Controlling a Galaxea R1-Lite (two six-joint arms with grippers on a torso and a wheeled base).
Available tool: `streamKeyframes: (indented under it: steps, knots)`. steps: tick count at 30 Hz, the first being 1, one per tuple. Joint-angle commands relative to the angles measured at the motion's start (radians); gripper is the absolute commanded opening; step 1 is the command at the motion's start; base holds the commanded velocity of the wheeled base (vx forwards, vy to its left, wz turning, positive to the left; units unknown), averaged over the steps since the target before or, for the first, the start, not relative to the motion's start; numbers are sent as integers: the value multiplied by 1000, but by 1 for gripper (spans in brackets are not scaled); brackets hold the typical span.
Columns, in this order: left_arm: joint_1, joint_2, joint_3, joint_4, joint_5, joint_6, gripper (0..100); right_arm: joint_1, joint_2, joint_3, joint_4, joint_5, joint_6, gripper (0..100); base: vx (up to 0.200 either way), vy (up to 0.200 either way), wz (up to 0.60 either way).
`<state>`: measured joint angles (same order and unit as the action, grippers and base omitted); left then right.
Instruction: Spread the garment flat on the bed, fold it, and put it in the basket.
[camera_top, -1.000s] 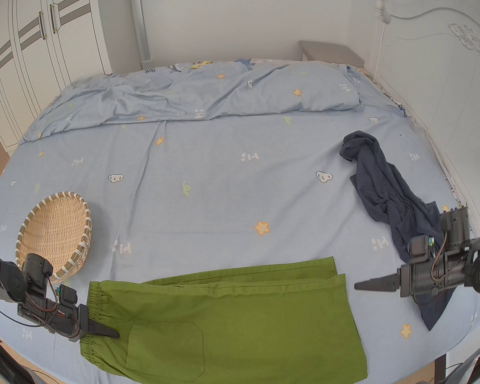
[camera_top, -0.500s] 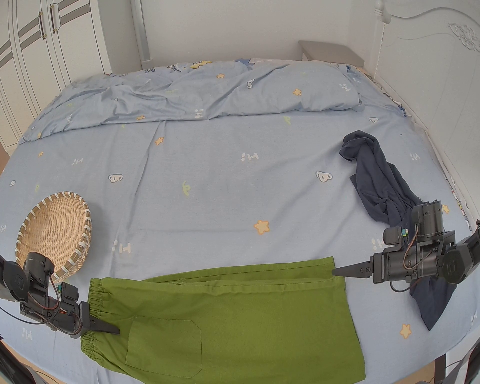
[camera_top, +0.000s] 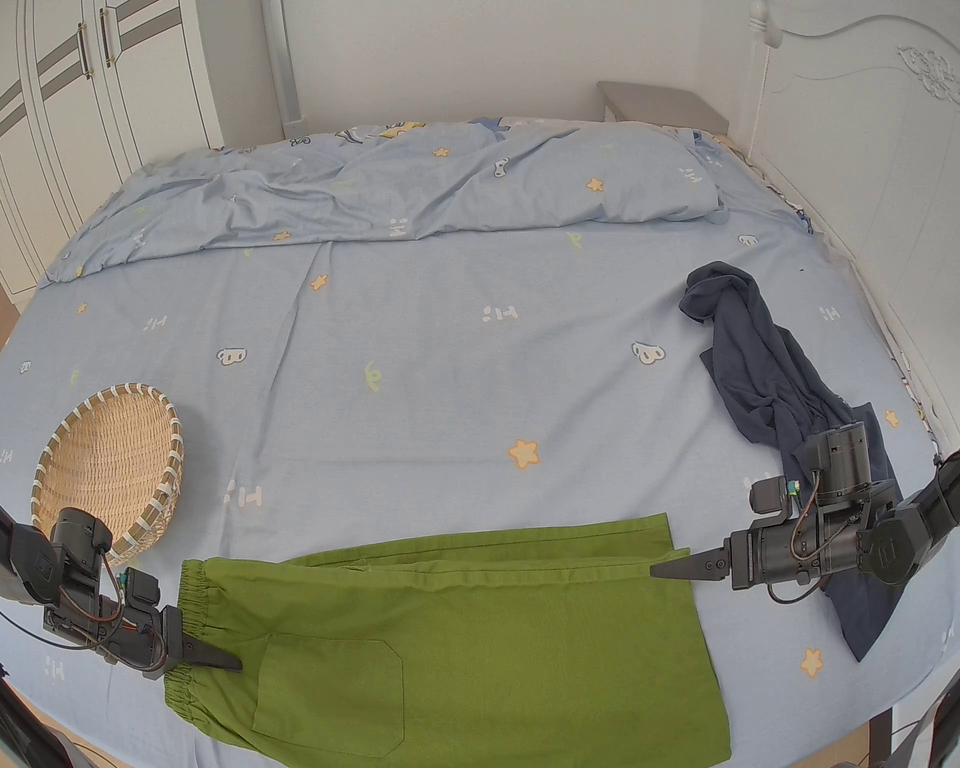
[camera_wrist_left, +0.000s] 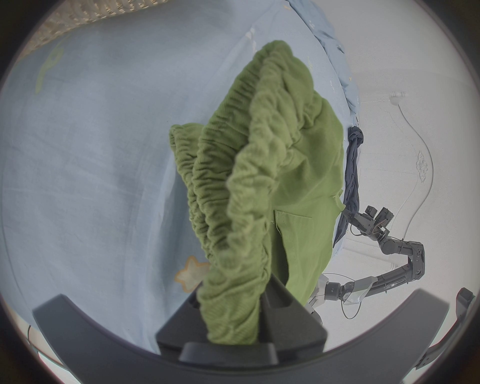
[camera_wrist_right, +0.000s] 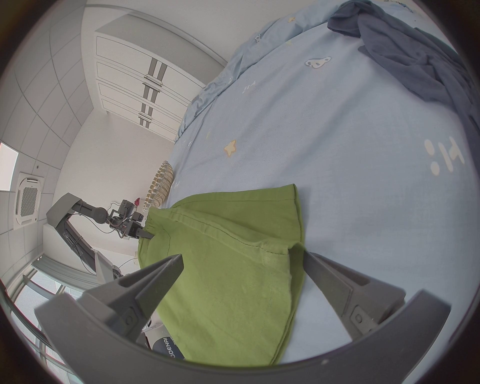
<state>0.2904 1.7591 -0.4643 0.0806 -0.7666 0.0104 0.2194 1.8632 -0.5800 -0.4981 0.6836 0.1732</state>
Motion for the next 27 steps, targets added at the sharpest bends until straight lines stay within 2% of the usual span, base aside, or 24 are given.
streamKeyframes:
  steps: [1,6,7,23,27]
  knots:
    - [-2,-1,3,1,0,0,0,-2,13,-4,-11,1,0,100,0,0,0]
    - [-4,-3,3,1,0,0,0,2,40,-6,-37,-3,0,100,0,0,0]
    - [-4,-3,3,1,0,0,0,2,50,-8,-39,-7,0,0,0,0,0]
    - [-7,-6,7,2,0,-1,0,-14,50,-14,-40,-7,2,0,0,0,0]
    - [-10,-6,7,4,0,-1,0,-18,13,-38,-37,-29,3,0,0,0,0]
